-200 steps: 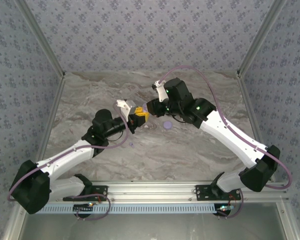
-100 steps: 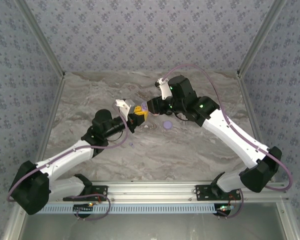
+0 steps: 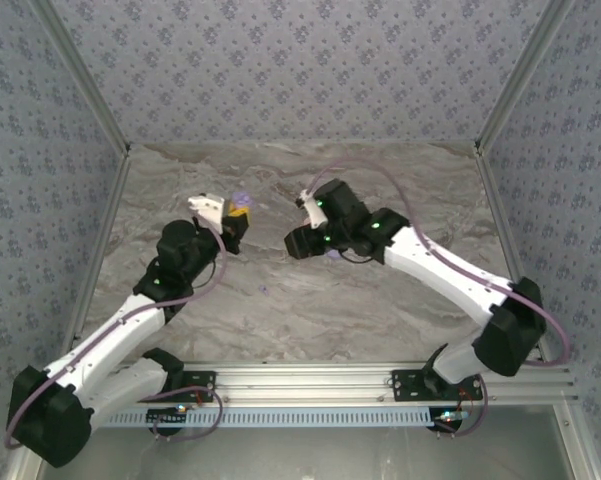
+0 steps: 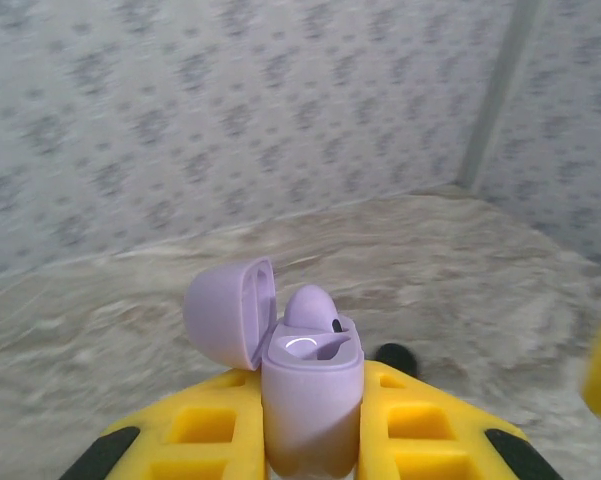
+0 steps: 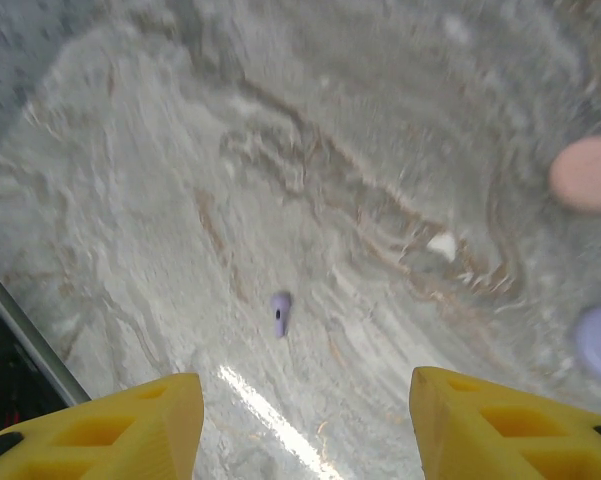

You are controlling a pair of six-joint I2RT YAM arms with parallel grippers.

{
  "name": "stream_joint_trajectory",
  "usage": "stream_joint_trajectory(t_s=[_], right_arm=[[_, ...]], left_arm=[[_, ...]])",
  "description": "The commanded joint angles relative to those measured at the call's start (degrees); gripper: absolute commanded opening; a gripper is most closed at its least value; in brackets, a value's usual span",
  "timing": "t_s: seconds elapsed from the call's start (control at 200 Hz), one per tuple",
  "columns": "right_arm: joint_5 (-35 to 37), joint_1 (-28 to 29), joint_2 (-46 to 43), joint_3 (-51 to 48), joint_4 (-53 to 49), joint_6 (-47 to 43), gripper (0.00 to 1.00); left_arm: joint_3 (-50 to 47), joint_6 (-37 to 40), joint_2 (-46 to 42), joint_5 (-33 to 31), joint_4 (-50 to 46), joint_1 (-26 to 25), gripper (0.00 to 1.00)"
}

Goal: Insert the wireless bluetooth earbuds into the charging case

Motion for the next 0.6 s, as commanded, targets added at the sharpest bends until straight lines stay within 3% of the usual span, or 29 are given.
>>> stream_joint_trajectory(t_s=[0.0, 0.26, 0.595], right_arm=[[1.7, 2.9, 5.6, 0.8, -3.7, 2.6, 0.59], [5.1, 8.9, 21.6, 11.4, -11.6, 0.8, 0.57], [10.2, 11.9, 38.0, 25.6, -16.8, -3.2, 0.54]], left_arm=[[-1.0, -5.9, -1.8, 1.5, -2.8, 5.5, 0.0], [-3.5, -10.0, -5.0, 3.4, -5.7, 14.8, 0.0], [-5.6, -10.6, -9.5, 0.8, -8.8, 16.4, 0.0]])
